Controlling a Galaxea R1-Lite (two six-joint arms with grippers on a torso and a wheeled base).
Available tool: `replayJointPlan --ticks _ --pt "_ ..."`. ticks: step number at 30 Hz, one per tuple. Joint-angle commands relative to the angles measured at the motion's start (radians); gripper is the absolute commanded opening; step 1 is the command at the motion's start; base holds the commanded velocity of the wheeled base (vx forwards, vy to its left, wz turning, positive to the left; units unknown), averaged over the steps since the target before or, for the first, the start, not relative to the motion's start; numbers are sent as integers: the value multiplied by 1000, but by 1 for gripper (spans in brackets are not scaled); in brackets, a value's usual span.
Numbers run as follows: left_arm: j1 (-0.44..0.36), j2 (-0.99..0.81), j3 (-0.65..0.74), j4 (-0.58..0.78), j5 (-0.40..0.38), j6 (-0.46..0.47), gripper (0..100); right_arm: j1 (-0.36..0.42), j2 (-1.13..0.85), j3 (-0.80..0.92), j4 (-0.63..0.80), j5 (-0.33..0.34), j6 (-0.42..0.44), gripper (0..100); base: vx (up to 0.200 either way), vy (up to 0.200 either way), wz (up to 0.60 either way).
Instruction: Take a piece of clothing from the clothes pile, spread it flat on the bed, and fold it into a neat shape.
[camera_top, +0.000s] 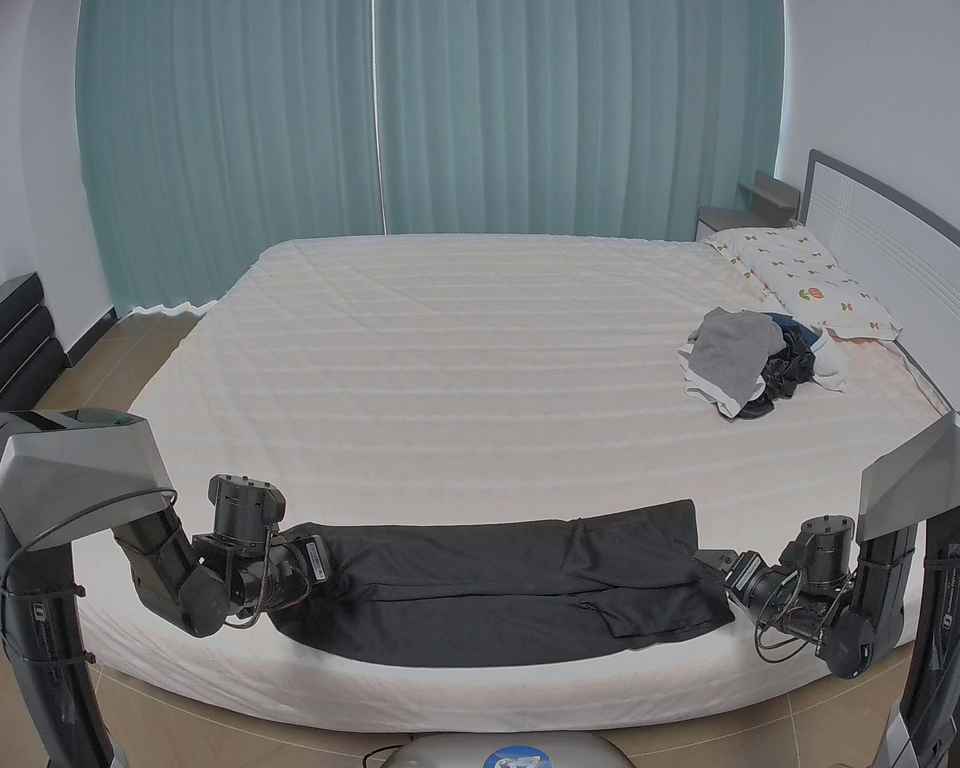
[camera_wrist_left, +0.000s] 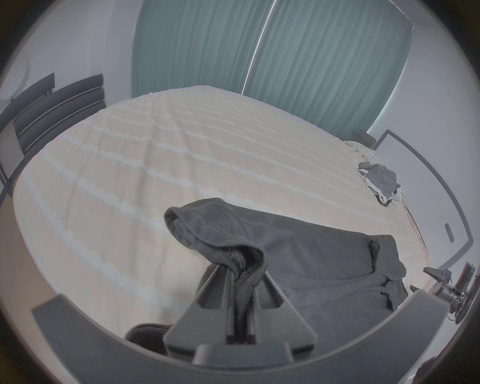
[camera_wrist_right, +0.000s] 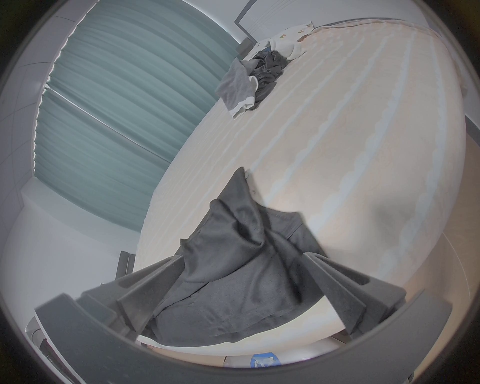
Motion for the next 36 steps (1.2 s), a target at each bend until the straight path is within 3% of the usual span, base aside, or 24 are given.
replayJointPlan --ticks 1,18,36 --pt "-45 -89 -29 77 16 0 0 -6 -1 -3 -7 0 0 100 0 -200 0" --pt "-173 -147 -222 424 100 -81 0 2 -8 3 -7 0 0 100 0 -200 0" --pt "-301 -121 -453 691 99 -195 0 17 -7 5 -7 0 -2 100 0 -200 0"
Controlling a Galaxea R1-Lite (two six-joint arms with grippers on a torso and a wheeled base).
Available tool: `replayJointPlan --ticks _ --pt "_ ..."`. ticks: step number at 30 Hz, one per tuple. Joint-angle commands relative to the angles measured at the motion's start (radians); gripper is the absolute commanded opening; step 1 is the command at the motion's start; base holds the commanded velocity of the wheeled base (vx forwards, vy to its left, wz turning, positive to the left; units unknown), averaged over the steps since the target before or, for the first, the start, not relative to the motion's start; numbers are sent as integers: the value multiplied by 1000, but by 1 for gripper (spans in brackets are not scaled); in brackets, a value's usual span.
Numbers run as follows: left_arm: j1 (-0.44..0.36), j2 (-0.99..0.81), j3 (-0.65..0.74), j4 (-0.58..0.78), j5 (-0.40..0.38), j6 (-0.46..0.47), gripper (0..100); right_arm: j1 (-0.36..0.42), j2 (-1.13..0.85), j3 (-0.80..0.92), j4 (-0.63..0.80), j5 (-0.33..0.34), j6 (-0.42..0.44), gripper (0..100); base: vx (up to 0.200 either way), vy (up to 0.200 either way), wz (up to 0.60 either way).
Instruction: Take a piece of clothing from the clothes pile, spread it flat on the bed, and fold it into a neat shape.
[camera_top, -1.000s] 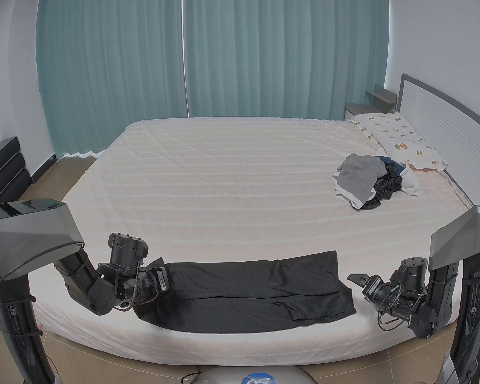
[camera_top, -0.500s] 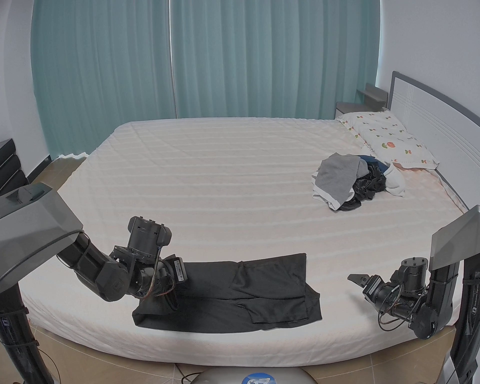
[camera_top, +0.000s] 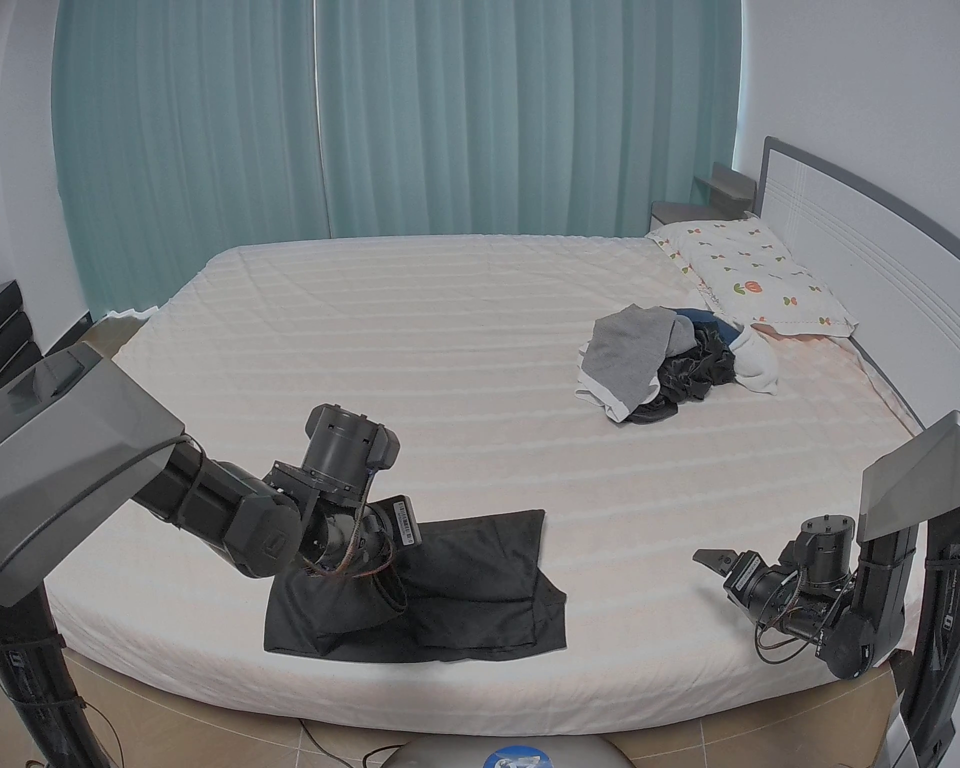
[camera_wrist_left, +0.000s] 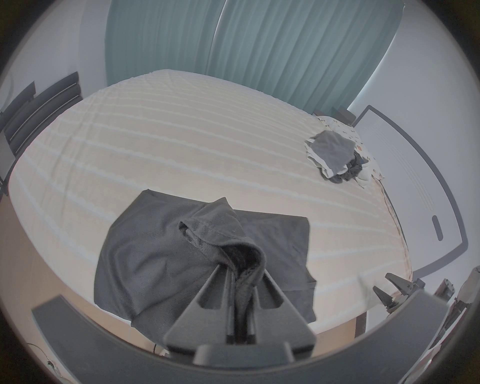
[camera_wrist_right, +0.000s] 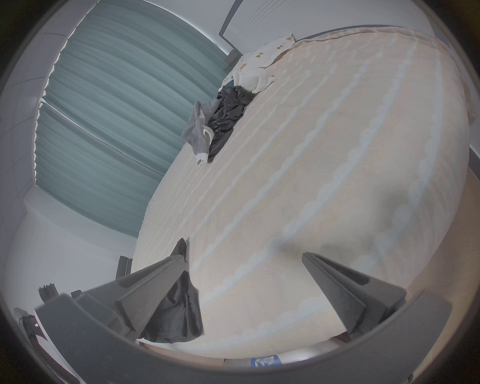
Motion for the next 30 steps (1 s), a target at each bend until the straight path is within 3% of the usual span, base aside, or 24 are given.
replayJointPlan --ticks 1,6,18,19,30 --pt "-42 25 -66 47 -1 -23 0 7 1 1 -7 1 0 100 0 -200 0" --pt "-64 92 -141 67 2 -63 0 14 1 2 -7 -1 0 100 0 -200 0" --pt "-69 208 -193 67 30 -71 0 35 1 4 -7 1 0 100 0 0 0" --pt "-69 208 -195 64 30 -72 100 37 3 4 -7 -1 0 100 0 0 0" --pt "-62 137 -181 61 -1 -163 100 37 10 5 -7 -1 0 100 0 0 0"
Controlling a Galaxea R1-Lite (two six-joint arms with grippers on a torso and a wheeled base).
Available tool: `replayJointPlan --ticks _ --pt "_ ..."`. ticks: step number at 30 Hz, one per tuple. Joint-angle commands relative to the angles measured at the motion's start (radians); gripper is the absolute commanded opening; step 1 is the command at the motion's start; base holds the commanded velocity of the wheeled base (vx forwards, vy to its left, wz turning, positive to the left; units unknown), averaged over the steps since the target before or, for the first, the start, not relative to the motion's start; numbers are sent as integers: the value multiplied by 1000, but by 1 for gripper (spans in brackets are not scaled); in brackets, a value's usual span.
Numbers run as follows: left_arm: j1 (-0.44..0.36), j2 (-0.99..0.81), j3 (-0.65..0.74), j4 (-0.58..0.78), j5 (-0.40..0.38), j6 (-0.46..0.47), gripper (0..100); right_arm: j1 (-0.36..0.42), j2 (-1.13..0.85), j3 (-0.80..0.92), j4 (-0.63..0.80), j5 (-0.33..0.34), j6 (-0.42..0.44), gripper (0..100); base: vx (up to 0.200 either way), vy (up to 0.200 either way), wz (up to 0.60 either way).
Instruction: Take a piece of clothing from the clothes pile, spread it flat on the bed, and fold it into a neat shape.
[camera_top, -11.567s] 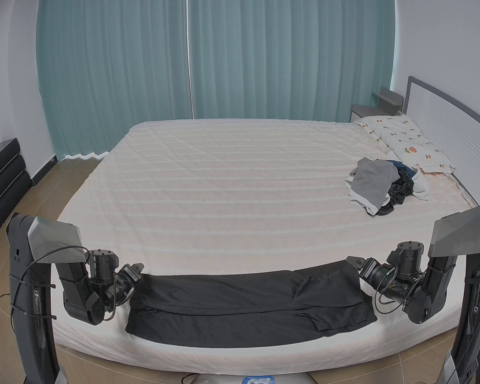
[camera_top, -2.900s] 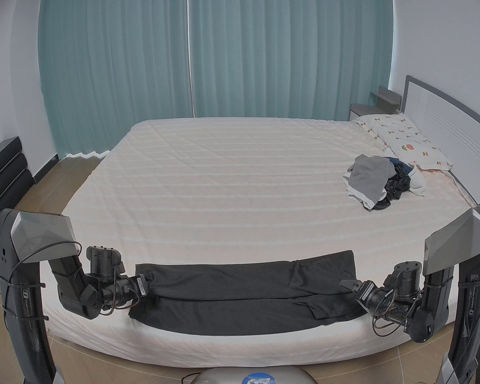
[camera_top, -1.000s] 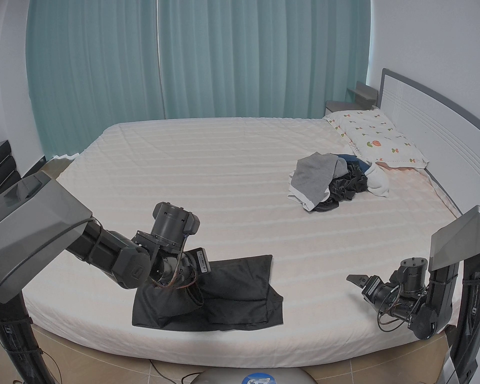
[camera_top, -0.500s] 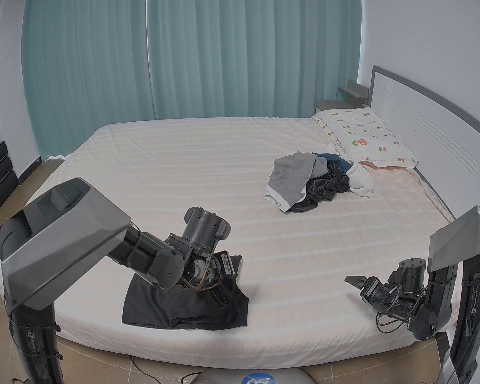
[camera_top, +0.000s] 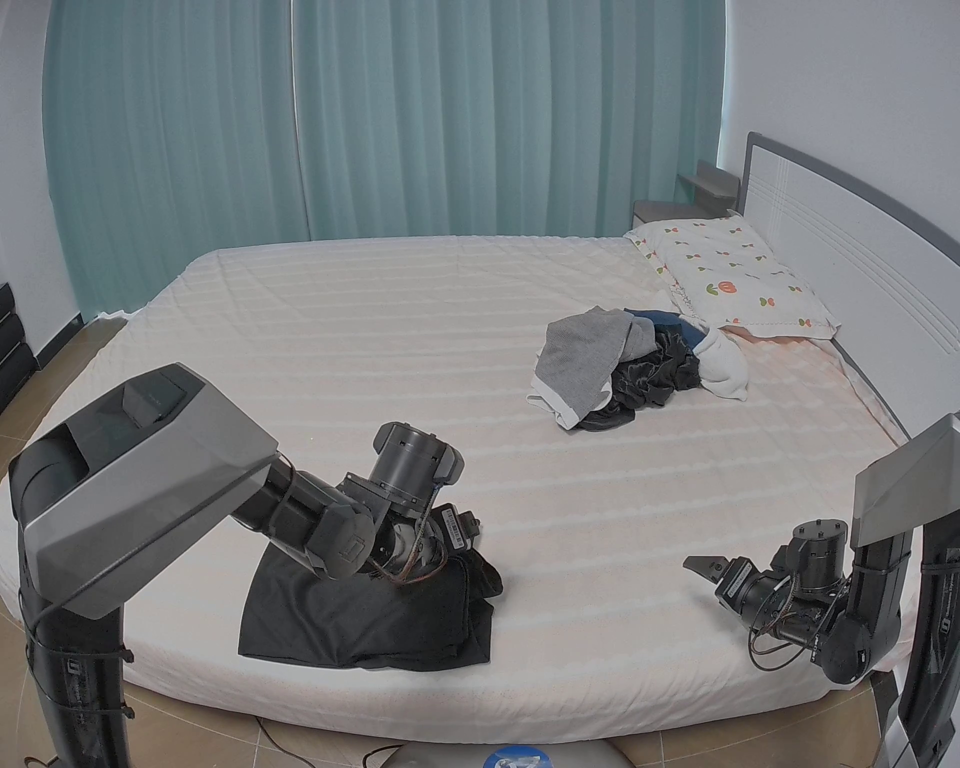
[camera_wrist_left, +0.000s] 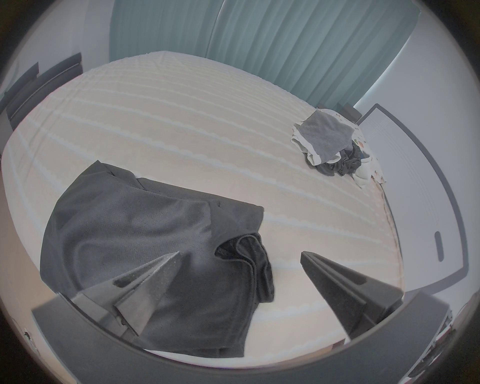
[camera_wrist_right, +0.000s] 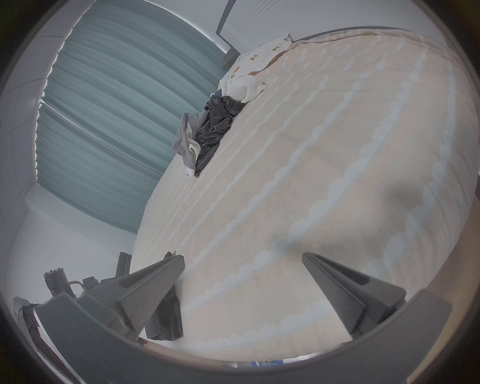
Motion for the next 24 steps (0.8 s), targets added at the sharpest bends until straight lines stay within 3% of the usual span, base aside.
replayJointPlan --ticks 1,4,9,14,20,24 --pt "11 -59 20 0 -27 -18 100 1 4 1 -7 0 0 100 0 0 0" --pt "48 -96 56 0 -73 -20 100 1 4 6 -7 0 0 100 0 0 0" --pt "131 -162 233 -37 -162 -24 100 1 4 9 -7 1 -9 100 0 0 0" --pt "186 -186 357 -161 -214 -75 100 14 -3 12 -7 0 -9 100 -200 0 0" --pt "224 -168 375 -183 -244 -184 100 27 3 0 -7 0 -15 100 -33 0 0" --pt "227 -165 380 -186 -267 -182 100 25 11 -3 -7 0 -17 100 0 0 0"
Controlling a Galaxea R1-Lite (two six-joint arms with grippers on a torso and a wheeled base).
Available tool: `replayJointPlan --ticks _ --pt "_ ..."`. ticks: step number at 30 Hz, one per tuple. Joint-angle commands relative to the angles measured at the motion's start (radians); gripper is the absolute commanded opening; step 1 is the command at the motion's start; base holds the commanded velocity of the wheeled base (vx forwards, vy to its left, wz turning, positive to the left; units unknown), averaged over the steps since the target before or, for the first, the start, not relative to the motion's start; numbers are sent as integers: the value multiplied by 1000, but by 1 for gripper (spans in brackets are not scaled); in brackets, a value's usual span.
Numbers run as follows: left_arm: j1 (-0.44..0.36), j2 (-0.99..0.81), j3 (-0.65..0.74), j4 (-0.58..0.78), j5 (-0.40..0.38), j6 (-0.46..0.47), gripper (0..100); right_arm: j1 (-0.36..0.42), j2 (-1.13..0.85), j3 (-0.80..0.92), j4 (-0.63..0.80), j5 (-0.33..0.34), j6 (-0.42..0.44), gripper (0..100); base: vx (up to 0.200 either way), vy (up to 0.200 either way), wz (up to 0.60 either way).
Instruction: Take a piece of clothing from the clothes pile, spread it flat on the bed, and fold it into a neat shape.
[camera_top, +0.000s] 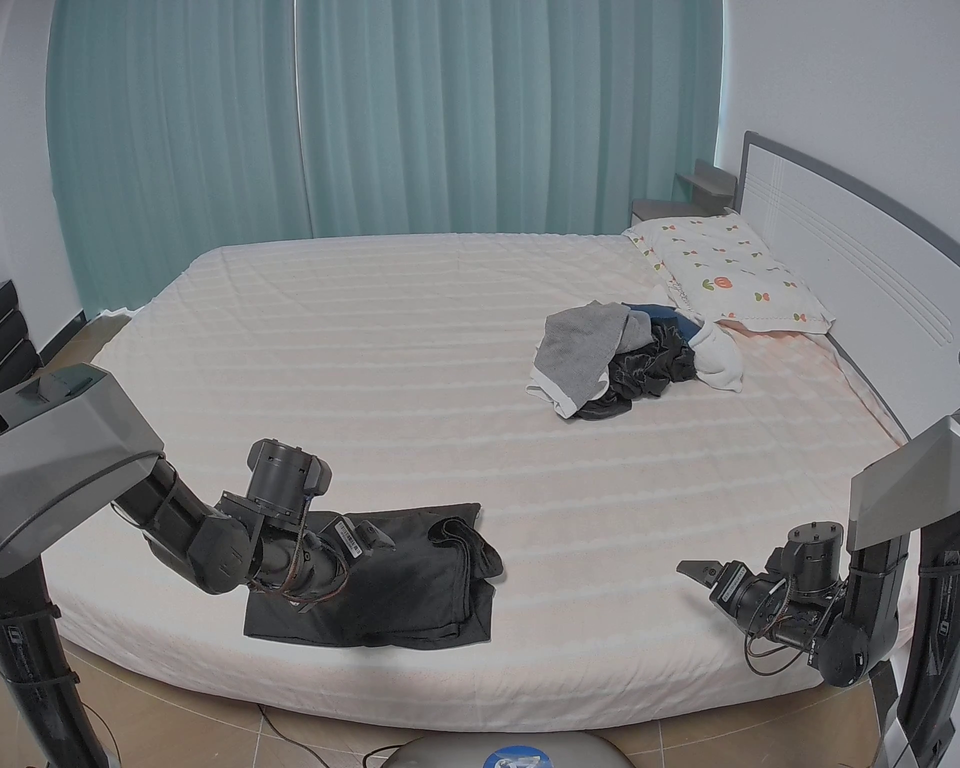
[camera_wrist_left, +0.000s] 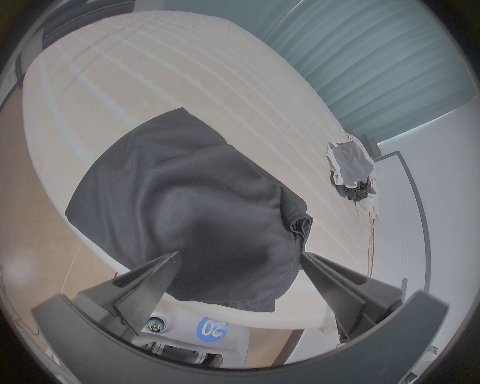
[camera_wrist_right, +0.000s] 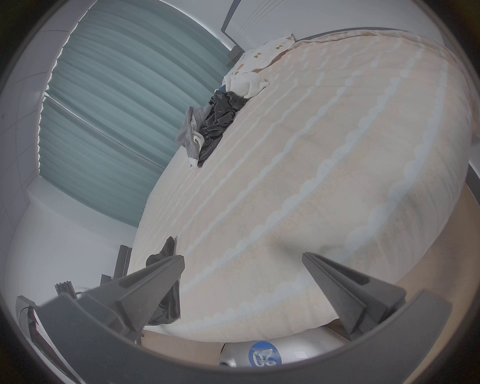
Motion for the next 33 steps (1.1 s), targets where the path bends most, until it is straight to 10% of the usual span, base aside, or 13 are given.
replayJointPlan --ticks 1,12,33 --pt "12 -1 8 -4 -20 0 100 2 8 -5 -7 0 -1 100 0 0 0" --pt "9 -5 11 -16 -34 -2 100 16 14 -8 -7 0 -7 100 0 0 0" --pt "149 -5 25 -16 -161 -5 100 150 68 -255 57 14 -151 100 0 200 0"
